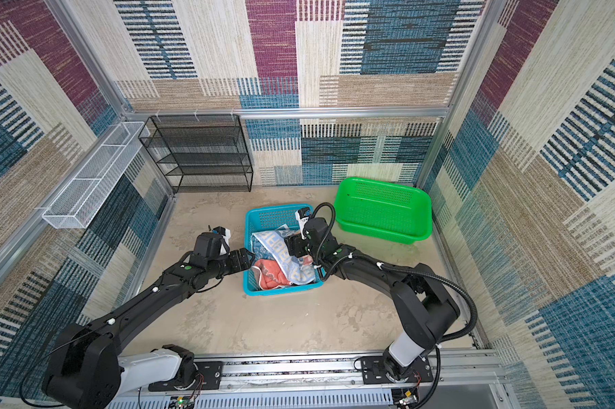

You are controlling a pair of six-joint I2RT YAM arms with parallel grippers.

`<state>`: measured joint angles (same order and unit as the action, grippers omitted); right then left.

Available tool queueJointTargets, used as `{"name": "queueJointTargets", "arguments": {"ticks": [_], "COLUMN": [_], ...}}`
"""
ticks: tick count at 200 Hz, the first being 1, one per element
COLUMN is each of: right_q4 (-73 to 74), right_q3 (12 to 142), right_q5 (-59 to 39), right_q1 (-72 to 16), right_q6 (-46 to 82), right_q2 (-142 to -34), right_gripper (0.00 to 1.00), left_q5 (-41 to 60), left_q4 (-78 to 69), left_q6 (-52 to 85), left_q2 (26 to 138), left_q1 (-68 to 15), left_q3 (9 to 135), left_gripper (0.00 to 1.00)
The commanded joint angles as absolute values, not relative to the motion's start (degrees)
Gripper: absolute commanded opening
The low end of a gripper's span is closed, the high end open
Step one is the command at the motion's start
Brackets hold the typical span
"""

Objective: Fold and stack the towels
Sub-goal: 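Grasp the orange-and-blue towel in the teal basket with the right gripper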

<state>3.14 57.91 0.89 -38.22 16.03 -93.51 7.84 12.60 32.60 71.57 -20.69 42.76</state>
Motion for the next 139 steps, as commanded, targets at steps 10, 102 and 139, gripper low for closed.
{"name": "queueJointTargets", "arguments": {"ticks": [10, 102, 139], "right_q4": [-3.28, -1.08, -1.44], "right_q3": [60.49, 60.74, 61.4], "right_q5": [6.94, 14.11, 20.08], "right_q1": [-39.8, -40.7, -40.62], "right_q6": [18.37, 16.82, 12.54], "right_q2": [-96.43, -88.47, -81.24], "right_gripper": [0.67, 0.0, 0.0], "left_q5": [7.8, 6.44, -2.38], "left_q4": [16.52, 17.33, 25.57], "left_q6": [32.52, 32.04, 28.11], "left_q2": [73.2, 78.92, 81.98], "left_q1": [-20.99, -21.27, -21.01], "left_q3": [44.2, 46.24, 52.59], "left_gripper": [0.72, 0.21, 0.0]}}
